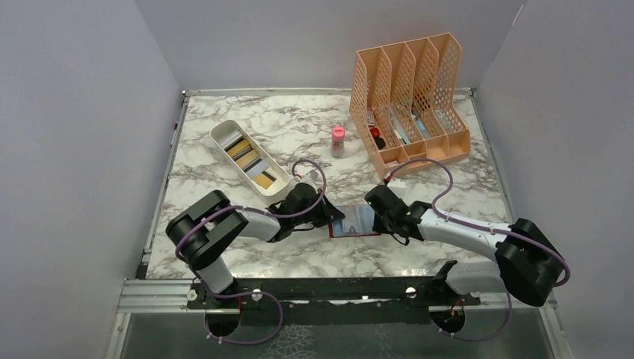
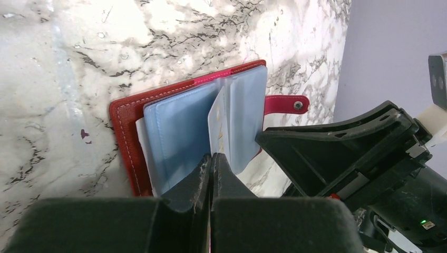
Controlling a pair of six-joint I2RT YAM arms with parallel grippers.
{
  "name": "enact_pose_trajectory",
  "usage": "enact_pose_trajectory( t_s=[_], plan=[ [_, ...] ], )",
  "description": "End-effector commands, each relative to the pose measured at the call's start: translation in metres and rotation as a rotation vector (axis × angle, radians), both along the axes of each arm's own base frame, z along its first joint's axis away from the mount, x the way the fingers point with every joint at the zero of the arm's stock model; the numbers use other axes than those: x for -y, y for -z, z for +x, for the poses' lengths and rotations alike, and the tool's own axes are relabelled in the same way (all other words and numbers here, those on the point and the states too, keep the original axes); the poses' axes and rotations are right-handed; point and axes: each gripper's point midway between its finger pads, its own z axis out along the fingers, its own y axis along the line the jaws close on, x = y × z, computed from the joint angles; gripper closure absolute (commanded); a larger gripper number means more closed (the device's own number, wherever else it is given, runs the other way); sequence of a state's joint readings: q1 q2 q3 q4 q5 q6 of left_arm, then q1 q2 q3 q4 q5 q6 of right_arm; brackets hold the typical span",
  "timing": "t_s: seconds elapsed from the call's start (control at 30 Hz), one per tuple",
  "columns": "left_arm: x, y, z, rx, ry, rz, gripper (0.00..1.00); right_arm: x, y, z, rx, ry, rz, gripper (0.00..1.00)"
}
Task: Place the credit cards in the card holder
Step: Insert the credit card into the card holder.
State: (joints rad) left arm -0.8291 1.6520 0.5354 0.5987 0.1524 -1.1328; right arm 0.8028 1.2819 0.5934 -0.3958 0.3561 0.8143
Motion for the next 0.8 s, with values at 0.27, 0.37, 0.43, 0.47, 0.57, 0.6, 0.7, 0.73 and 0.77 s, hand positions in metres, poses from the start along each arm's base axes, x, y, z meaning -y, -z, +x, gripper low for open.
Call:
enact_pose_trajectory(
  t_s=[0.27,0.37,0.43,0.47,0.57,0.6,0.7,0.73,0.77],
  plan=[
    [0.002,-0.007,0.009,0.062,-0.013,0.004,1.00,0.013,0.015,-0.012,-0.047,0.003,-0.044,0.80],
    [0.003,-0.007,0.009,0.075,0.003,0.009,1.00,0.013,0.015,-0.012,-0.048,0.002,-0.040,0.80],
    [0.005,-0.007,0.007,0.078,0.020,0.010,1.00,0.012,0.014,-0.012,-0.046,0.002,-0.038,0.80],
    [0.007,-0.006,0.006,0.080,0.032,0.010,1.00,0.012,0.014,-0.012,-0.046,0.003,-0.038,0.80],
    [0.010,-0.005,0.003,0.075,0.061,0.008,1.00,0.011,0.014,-0.012,-0.047,0.001,-0.037,0.80],
    [0.011,-0.004,0.002,0.073,0.071,0.005,1.00,0.011,0.015,-0.012,-0.048,0.001,-0.037,0.80],
    [0.011,-0.004,0.000,0.077,0.081,0.006,1.00,0.010,0.015,-0.011,-0.050,0.002,-0.036,0.80],
    [0.011,-0.004,-0.001,0.080,0.085,0.008,1.00,0.010,0.015,-0.012,-0.051,0.001,-0.034,0.80],
    [0.010,-0.003,-0.001,0.081,0.085,0.010,1.00,0.010,0.016,-0.012,-0.053,0.000,-0.033,0.80]
  ],
)
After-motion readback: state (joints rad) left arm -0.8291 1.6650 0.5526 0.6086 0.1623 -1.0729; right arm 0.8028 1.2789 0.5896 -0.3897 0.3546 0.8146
